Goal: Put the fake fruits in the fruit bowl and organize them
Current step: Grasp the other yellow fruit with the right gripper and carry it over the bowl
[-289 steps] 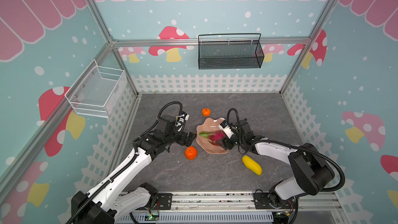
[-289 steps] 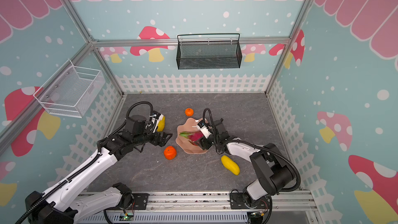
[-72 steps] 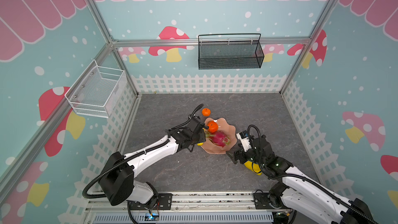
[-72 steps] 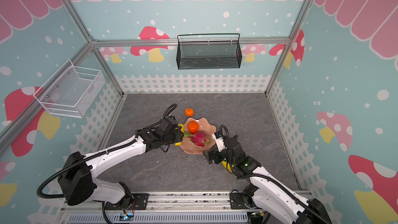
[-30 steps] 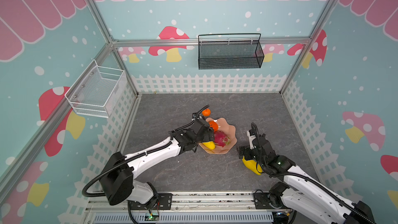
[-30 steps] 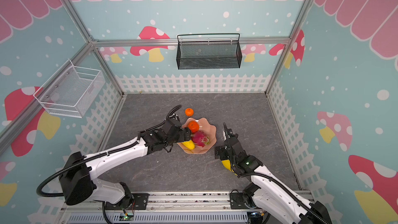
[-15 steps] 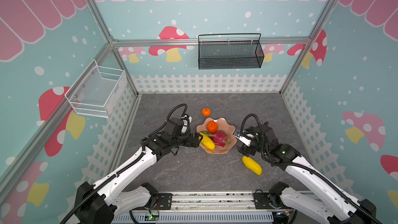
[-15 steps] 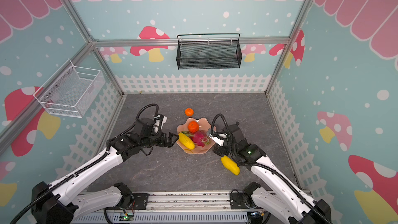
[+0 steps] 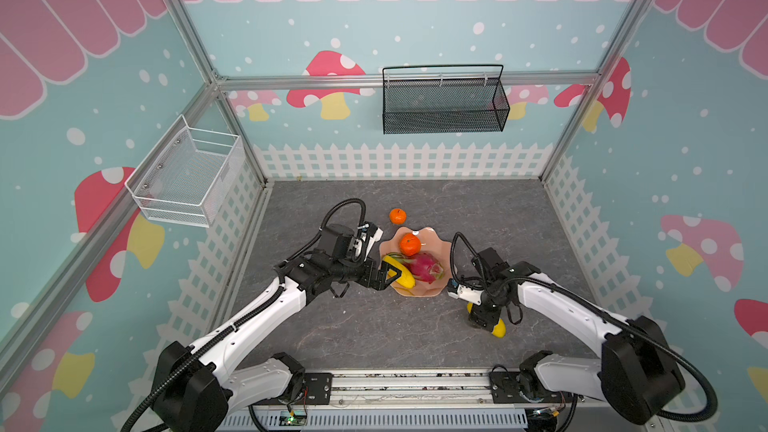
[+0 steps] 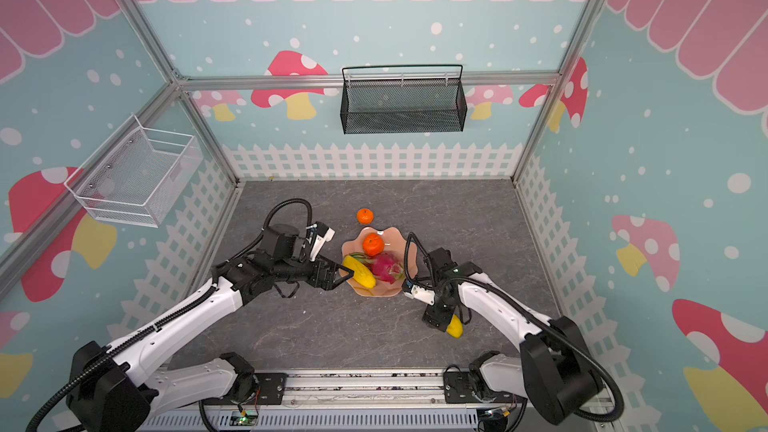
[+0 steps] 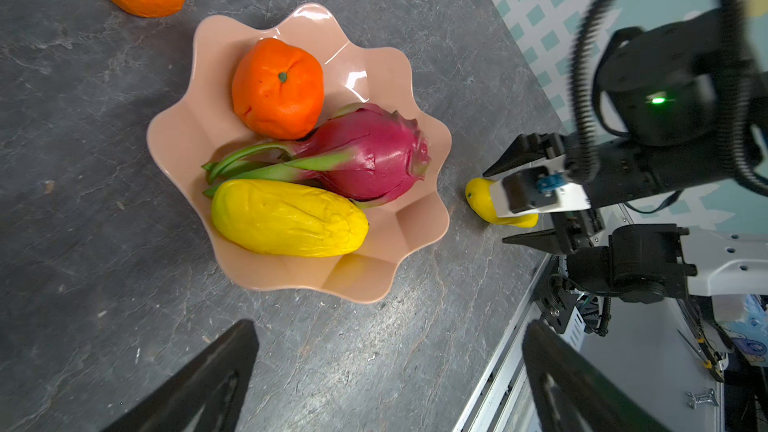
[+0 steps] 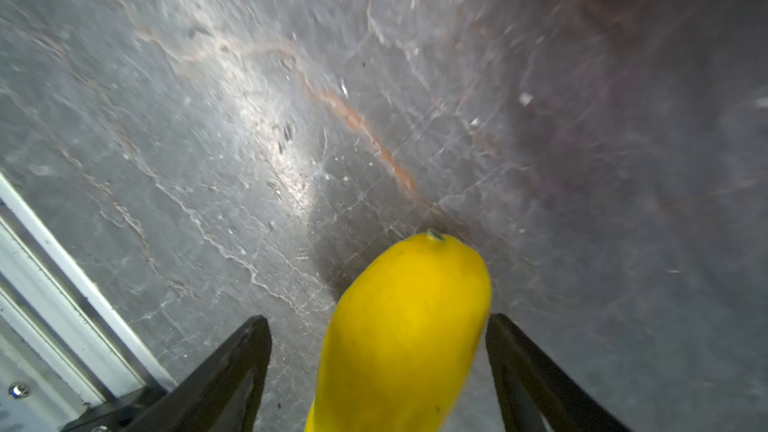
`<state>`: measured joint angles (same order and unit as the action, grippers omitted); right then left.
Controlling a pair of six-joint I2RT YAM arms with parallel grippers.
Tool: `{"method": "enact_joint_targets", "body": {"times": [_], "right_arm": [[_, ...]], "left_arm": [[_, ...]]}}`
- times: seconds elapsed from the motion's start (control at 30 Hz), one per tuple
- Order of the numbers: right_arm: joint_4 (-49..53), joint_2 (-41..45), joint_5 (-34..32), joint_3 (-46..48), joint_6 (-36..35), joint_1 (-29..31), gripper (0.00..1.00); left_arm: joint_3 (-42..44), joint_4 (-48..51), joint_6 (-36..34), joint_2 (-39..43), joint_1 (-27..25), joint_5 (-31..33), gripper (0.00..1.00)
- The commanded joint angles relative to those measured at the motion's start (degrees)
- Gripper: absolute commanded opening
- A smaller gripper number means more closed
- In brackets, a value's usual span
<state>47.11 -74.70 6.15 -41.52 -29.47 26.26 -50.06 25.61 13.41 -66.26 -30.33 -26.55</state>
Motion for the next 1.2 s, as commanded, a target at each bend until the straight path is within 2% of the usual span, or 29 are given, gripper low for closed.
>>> {"method": "enact_joint_targets", "body": {"times": [0.0,0.1,0.2,0.37,0.6,0.7,0.77,0.9,1.0,1.17], "right_arm": [[2.5,-3.0,-0.3,0.3,-1.6,-1.3,0.81],[2.0,-4.7,-1.2,1.1,-2.2,-1.5,0.80],[1.1,-5.6,0.7,1.5,-3.0,-1.6,0.67],[0.0,-2.8,-0.4,-0.9,-4.3,-1.7,0.45],[-1.4,7.2,-2.2,-7.8,-3.6,-1.7,0.42],[-7.7,7.9,1.2,-12.2,-1.7,-1.8,0.41],[-12.3,4.9,3.9,-15.3,2.1,-2.0,0.40],[-13.6,-8.6,1.9,-26.3,10.2,-2.3,0.40],[-12.2,-17.5,0.9,-33.5,12.2,-2.7,0.40],[-12.2,-26.2,1.9,-40.0,14.8,-3.0,0.41]], "left_arm": [[0.2,-0.3,-2.4,1.4,0.7,0.2,1.00],[-0.1,-0.4,-2.2,0.7,1.2,0.2,1.00],[-0.4,-0.4,-2.0,0.2,1.8,0.1,1.00],[-0.3,-0.6,-1.6,-0.2,2.5,0.8,1.00],[-0.5,-0.6,-1.4,-0.5,2.8,1.7,1.00],[-0.5,-0.6,-1.2,-0.6,2.8,2.8,1.00],[-1.0,-0.5,-0.9,-0.9,2.8,3.2,1.00],[-3.0,-0.1,0.5,-1.2,2.7,4.6,1.00],[-4.7,1.0,1.6,-0.8,2.7,8.4,1.00],[-5.7,2.8,2.7,0.1,2.7,13.3,1.00]]}}
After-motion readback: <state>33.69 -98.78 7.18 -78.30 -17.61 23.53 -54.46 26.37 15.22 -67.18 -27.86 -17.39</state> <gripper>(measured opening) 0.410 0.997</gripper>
